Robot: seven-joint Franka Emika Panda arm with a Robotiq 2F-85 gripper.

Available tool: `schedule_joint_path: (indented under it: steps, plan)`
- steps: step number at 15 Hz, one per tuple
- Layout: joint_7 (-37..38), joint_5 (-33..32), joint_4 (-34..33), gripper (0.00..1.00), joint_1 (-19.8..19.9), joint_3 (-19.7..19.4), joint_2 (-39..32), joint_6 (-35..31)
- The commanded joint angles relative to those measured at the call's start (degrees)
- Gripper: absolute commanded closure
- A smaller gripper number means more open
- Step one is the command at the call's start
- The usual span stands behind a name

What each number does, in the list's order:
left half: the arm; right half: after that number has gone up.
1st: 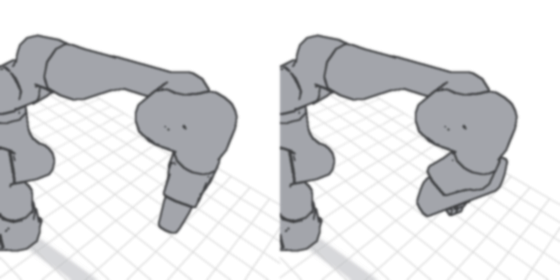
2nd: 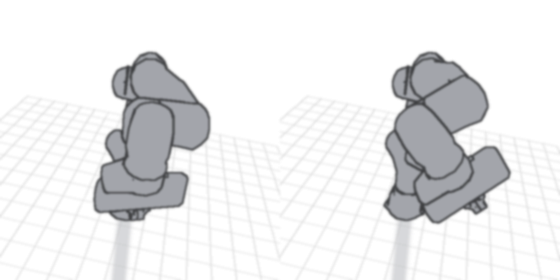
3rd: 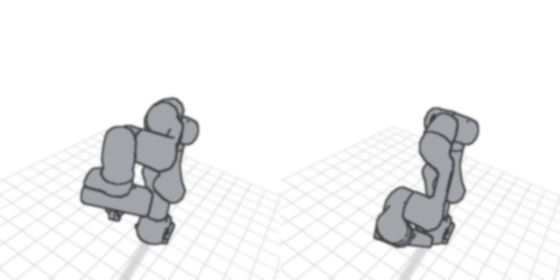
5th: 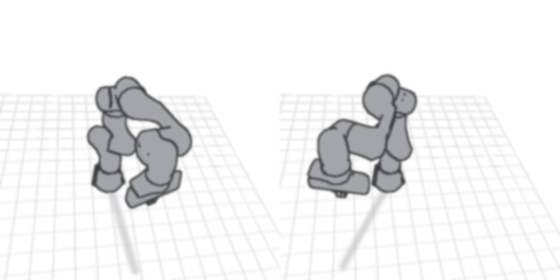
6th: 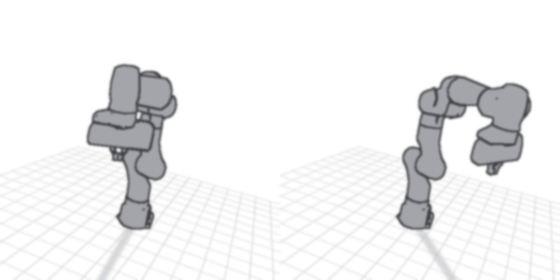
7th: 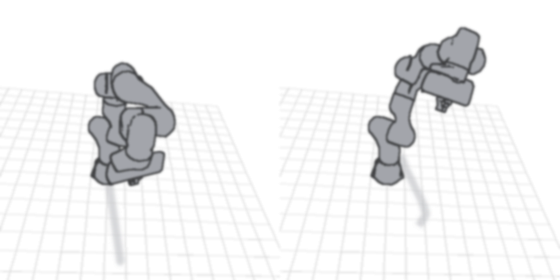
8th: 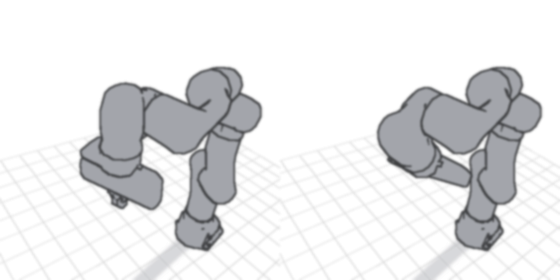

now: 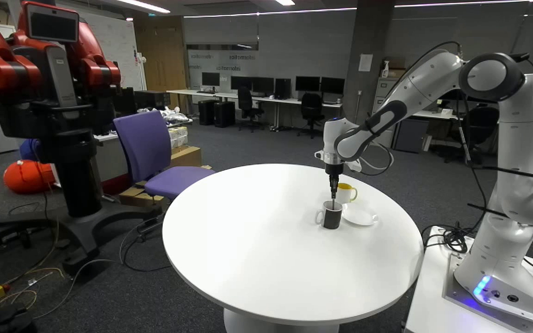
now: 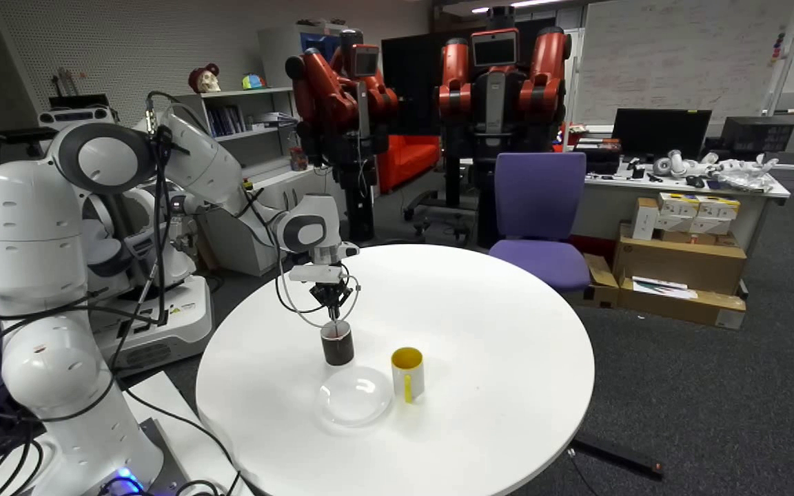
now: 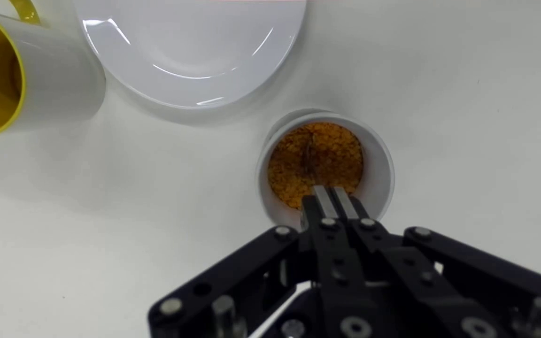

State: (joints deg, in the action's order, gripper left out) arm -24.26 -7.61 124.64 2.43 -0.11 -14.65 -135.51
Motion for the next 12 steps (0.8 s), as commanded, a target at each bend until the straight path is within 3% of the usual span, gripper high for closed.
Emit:
schedule_joint_path:
  steps: [1, 12]
  plan:
    - [-1.2, 1.0, 0.3, 0.99, 0.9, 0.6, 0.4, -0.8]
    - [-1.4, 2.1, -0.2, 0.99, 1.8, 0.4, 1.3, -0.1]
